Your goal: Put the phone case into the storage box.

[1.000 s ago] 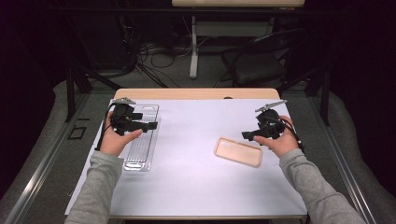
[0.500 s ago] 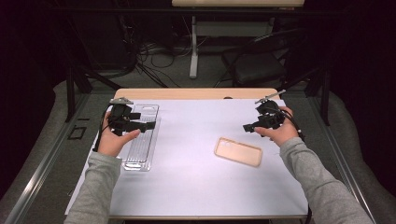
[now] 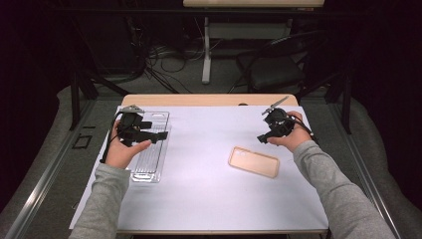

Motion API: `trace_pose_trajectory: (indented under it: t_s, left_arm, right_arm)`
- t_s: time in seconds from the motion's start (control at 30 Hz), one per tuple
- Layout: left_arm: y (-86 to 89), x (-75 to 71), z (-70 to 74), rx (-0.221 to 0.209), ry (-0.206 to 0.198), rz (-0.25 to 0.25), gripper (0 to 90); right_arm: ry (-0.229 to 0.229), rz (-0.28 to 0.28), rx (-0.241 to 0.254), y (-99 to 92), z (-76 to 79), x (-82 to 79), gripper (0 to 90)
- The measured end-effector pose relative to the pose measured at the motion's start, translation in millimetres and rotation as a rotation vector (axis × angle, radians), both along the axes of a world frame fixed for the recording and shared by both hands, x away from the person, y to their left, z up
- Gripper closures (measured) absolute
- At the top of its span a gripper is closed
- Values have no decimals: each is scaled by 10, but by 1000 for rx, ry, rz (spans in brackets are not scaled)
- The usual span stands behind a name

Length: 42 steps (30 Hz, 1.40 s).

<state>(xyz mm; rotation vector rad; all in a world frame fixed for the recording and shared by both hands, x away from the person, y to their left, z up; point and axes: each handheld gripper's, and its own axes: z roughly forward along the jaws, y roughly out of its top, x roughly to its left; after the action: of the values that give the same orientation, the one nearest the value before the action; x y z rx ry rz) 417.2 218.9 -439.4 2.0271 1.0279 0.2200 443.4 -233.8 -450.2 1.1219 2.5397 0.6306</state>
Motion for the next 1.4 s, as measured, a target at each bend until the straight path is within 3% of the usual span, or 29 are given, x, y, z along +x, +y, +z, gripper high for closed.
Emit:
trace_pose_trajectory:
  t_s: [0.07,0.1,0.2,0.5,0.7,0.97,1.07,1.23,1.4]
  left_arm:
    - [0,-1,0,3,-1,-3,151]
    - [0,-2,0,4,-2,-2,151]
    - [1,-2,0,5,-3,0,151]
    - [12,-11,8,-1,-4,7,152]
    - [9,-13,9,7,-4,1,152]
    - [-4,-15,3,8,-3,0,152]
    - [1,-18,8,10,-8,-2,152]
    - [13,-23,10,8,-7,4,153]
    - [9,-19,-2,9,-6,5,153]
  right_arm:
    - [10,15,-20,20,-12,13,343]
    - [4,55,-43,34,-23,36,359]
    - [1,95,-57,63,-44,50,401]
    - [23,169,-154,129,-111,70,478]
    - [50,215,-189,171,-168,98,498]
    - [114,216,-209,180,-259,135,545]
    - [100,216,-203,189,-277,142,563]
    - [117,194,-223,209,-302,154,568]
    - [140,206,-233,225,-357,163,590]
